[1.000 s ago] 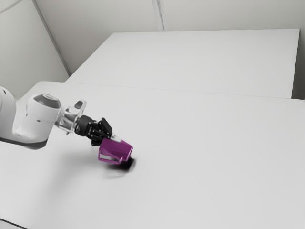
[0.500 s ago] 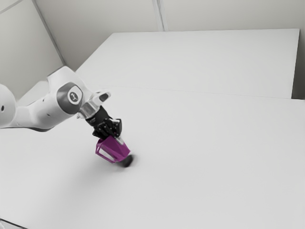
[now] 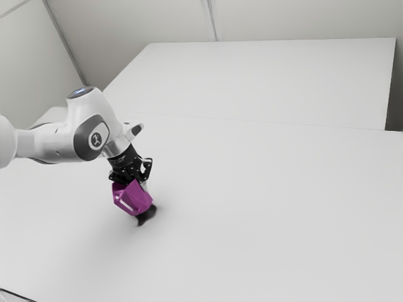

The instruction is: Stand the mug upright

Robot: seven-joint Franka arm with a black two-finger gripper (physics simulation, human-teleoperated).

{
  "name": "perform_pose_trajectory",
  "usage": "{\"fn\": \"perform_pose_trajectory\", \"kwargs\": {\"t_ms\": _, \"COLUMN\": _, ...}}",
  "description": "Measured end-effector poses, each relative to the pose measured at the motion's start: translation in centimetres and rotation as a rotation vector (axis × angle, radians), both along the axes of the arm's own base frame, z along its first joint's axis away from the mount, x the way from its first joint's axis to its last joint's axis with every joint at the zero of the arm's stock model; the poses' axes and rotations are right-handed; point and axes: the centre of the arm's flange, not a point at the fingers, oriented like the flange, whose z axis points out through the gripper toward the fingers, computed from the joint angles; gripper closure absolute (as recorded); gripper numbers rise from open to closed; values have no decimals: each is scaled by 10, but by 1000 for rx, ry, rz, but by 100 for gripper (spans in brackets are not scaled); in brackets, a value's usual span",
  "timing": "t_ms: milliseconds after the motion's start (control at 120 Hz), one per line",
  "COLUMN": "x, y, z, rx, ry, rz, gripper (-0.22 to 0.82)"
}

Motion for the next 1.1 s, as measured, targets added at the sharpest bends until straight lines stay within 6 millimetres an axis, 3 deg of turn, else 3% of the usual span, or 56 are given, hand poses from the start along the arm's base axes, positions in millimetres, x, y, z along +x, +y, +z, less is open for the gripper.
{"fn": "perform_pose_trajectory", "kwargs": {"t_ms": 225, "x": 2, "y": -1, "z": 0, "rx": 120, "ry": 5, "rz": 29, "gripper": 75}}
{"fn": "perform_pose_trajectory", "kwargs": {"t_ms": 542, "x": 4, "y": -4, "z": -16, "rx": 204, "ry": 52, "rz": 97, "gripper": 75}}
{"fn": "perform_pose_trajectory", "kwargs": {"t_ms": 842, "x": 19, "y": -3, "z": -26, "rx": 244, "ry": 64, "rz": 169, "gripper": 75}}
{"fn": "perform_pose_trajectory", "kwargs": {"t_ms": 1100, "x": 22, "y": -13, "z": -30, "rx": 192, "ry": 66, "rz": 239, "gripper": 76}}
